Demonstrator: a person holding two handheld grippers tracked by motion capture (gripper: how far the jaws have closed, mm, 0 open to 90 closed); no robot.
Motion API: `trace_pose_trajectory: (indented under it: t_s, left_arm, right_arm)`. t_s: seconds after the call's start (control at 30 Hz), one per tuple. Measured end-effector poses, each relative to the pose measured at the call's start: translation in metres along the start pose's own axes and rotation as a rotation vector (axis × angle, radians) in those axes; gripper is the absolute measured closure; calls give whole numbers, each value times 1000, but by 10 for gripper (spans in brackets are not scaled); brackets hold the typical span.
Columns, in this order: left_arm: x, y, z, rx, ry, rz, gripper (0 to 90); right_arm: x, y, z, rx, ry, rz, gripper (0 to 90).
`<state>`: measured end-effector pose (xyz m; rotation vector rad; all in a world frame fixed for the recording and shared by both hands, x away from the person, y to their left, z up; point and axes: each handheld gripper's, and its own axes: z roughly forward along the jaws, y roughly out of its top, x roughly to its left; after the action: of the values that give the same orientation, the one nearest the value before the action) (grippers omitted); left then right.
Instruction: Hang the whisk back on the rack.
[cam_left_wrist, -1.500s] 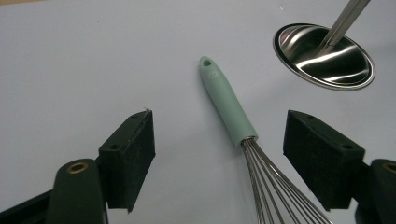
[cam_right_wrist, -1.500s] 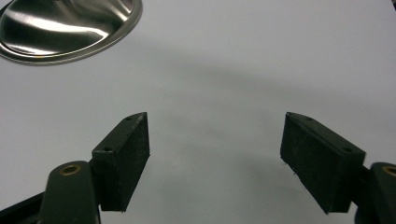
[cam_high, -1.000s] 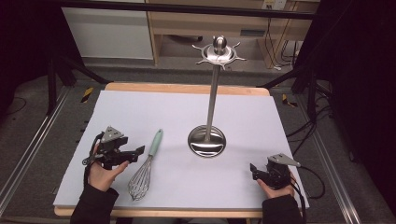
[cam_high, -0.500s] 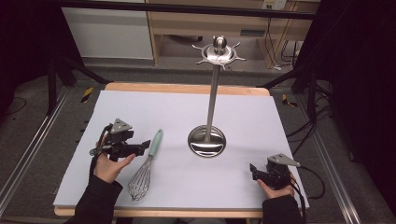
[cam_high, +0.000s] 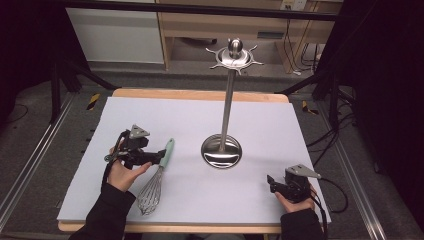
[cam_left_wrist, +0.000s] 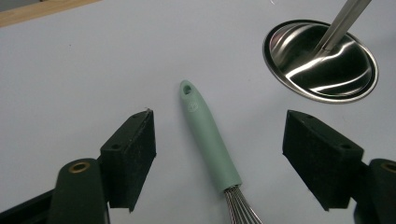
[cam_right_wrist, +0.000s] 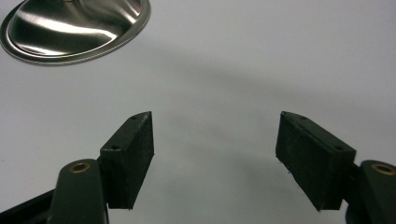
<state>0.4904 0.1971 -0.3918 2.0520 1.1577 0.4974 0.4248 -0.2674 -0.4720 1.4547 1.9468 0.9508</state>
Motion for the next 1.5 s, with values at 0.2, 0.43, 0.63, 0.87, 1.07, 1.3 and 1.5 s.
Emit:
trace_pose_trajectory:
  t_s: [0.2,0.43,0.63,0.87,1.07,1.3,1.5]
  left_arm:
    - [-3,0,6,34,6,16,261]
    - [-5,-2,12,72,6,18,278]
    - [-7,-6,18,113,7,16,295]
    - [-7,-11,29,172,11,6,316]
    - [-8,-15,40,211,11,-2,334]
    - [-8,-18,47,258,5,-7,361]
    - [-7,-21,51,283,-3,-20,400]
  right_arm:
    - [1,0,0,4,7,1,295]
    - [2,1,0,6,8,2,297]
    - [2,1,1,6,6,1,300]
    - [2,1,1,8,11,-7,307]
    - [2,1,1,10,14,-12,310]
    - [2,1,1,12,16,-9,314]
    - [2,1,1,16,22,-5,316]
